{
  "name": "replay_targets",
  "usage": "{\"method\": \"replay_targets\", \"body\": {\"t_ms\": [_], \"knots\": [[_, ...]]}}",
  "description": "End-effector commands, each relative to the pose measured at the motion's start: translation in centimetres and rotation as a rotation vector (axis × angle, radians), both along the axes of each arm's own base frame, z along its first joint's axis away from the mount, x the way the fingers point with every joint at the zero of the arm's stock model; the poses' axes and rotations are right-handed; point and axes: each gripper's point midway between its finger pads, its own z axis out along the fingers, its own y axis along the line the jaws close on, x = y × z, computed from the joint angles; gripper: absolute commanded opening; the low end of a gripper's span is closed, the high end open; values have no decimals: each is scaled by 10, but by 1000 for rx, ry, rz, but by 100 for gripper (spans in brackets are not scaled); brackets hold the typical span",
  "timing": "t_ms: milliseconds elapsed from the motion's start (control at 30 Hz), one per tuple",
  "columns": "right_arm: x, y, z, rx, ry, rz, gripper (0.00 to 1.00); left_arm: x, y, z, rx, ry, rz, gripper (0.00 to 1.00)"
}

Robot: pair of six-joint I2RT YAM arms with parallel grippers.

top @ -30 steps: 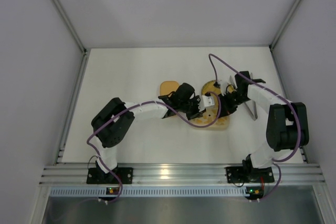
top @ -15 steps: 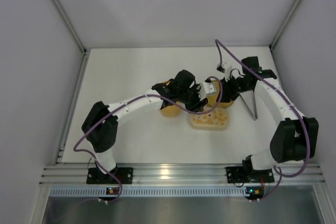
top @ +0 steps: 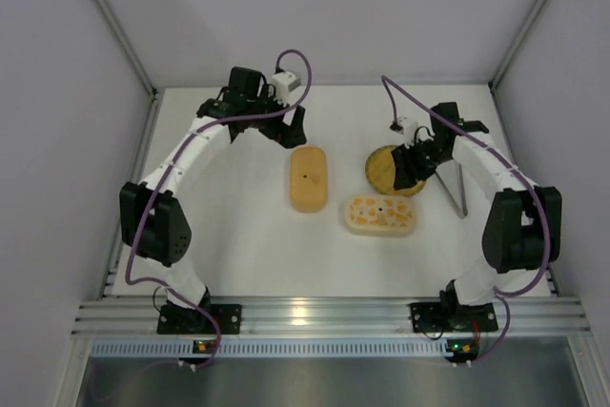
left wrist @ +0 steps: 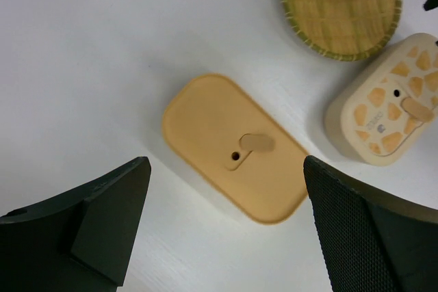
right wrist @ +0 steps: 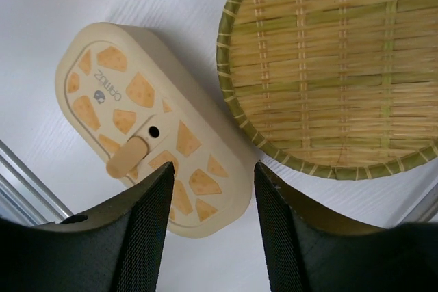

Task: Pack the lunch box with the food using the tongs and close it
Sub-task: Adjust the packing box at the center of the board.

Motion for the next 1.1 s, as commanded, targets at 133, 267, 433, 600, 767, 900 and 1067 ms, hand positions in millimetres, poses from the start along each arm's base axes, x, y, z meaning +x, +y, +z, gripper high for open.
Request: {"method": "replay_targets", "body": {"t_ms": [133,267,433,600,767,900,1067], "knots": [[23,3,-18,-39,12,27,48,-1,28,-16,-5,98,2,98],[19,2,-32,-49,55,11,43,-5,33,-26,19,95,14,98],[27,-10,-39,-107,-7,-46,23,-10,42,-33,41,75,35,98],[34,-19,-47,-164,-24,-76,18,-15,48,-36,56,66,45,98],[11,-24,-63,-227,11,-1,14,-16,53,-39,75,50,53,98],[-11,-32,-69,-263,25,39,13,-12,60,-43,97,32,61,98],[-40,-35,-75,-270,51,123,11,5,68,-47,136,-9,86,98]]}}
